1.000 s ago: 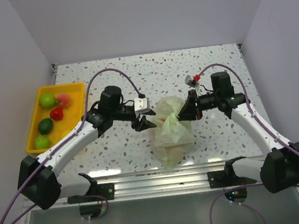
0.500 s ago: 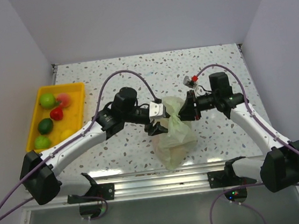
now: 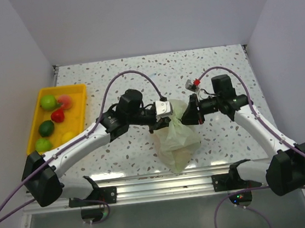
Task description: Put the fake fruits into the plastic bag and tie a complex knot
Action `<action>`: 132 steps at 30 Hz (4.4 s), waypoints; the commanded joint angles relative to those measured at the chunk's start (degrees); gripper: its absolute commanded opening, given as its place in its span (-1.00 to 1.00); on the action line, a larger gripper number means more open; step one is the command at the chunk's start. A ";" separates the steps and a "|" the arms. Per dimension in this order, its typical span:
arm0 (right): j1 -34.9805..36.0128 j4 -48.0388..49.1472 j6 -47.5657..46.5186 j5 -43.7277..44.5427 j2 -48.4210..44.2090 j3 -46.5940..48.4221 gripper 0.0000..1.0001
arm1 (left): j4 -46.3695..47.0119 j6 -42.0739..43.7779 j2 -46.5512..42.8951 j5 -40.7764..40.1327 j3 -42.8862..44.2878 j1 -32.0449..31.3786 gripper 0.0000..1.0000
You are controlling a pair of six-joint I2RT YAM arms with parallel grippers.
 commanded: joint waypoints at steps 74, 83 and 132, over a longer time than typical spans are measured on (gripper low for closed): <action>-23.33 -47.64 -55.79 18.37 9.86 12.38 -0.37 | -17.19 21.23 -10.04 -4.39 -8.53 17.30 -0.60; -19.19 -45.96 -54.46 24.96 6.77 15.01 0.48 | -23.88 27.56 -9.24 -4.03 -3.77 16.51 0.92; 0.42 -8.09 -9.91 48.95 4.66 5.25 -1.00 | -4.96 9.53 -7.75 -6.42 -12.12 5.69 -0.71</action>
